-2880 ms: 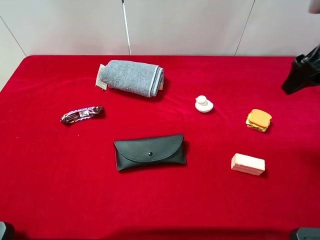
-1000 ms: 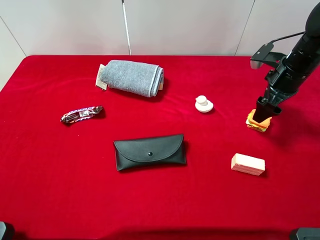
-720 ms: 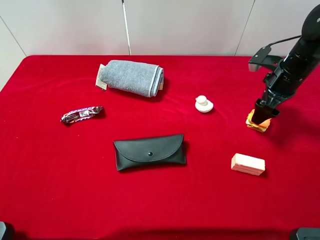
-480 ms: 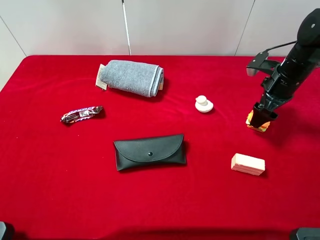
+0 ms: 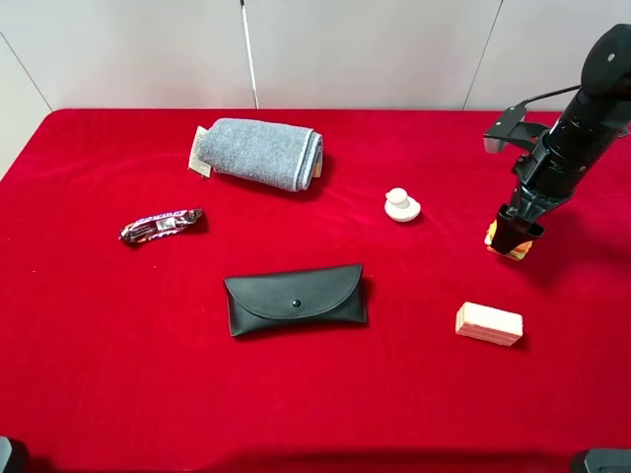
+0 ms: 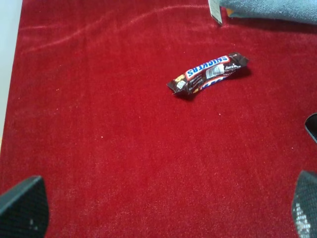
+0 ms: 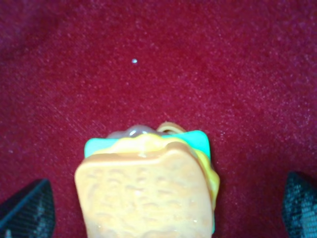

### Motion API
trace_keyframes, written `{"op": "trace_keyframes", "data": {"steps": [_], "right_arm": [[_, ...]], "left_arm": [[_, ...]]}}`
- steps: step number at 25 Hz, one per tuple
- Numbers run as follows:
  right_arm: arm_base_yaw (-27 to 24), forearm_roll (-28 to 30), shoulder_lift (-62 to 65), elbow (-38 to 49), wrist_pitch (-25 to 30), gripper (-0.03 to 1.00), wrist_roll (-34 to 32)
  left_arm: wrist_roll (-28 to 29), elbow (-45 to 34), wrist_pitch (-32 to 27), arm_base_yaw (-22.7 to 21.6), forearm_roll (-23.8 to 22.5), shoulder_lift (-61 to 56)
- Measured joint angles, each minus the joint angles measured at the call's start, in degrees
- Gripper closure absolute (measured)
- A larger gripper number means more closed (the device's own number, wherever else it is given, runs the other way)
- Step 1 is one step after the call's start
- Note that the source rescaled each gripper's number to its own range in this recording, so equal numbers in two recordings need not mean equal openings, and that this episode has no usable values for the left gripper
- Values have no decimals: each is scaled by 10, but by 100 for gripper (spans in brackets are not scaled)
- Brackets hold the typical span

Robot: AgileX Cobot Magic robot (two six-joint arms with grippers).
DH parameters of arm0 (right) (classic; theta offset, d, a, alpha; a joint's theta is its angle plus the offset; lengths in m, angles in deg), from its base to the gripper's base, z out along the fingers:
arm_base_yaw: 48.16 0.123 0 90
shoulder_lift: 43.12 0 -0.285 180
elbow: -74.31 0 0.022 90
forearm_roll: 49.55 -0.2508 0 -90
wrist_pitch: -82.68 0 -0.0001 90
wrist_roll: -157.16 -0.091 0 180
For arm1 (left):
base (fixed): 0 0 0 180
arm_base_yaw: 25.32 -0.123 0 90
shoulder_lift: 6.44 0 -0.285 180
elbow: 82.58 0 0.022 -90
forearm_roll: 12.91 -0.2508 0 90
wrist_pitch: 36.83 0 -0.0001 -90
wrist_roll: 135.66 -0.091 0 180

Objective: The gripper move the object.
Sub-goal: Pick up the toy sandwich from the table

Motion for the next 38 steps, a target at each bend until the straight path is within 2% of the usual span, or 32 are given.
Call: {"op": "trace_keyframes", "data": {"steps": [29,30,31,33,35,38], "right_arm": [[0,-4,-31,1,-2,-3,1],[0,-4,-31,1,-2,0,1],[0,-4,-31,1,-3,11,1],[0,-4,-31,1,-6,46,1],[0,-4,-31,1,-6,96,1],[0,-4,-31,1,-6,97,1]], "left_arm": [[0,0,0,0,0,0],[0,0,0,0,0,0],[0,0,0,0,0,0],[0,0,0,0,0,0],[0,0,0,0,0,0],[0,0,0,0,0,0]]}}
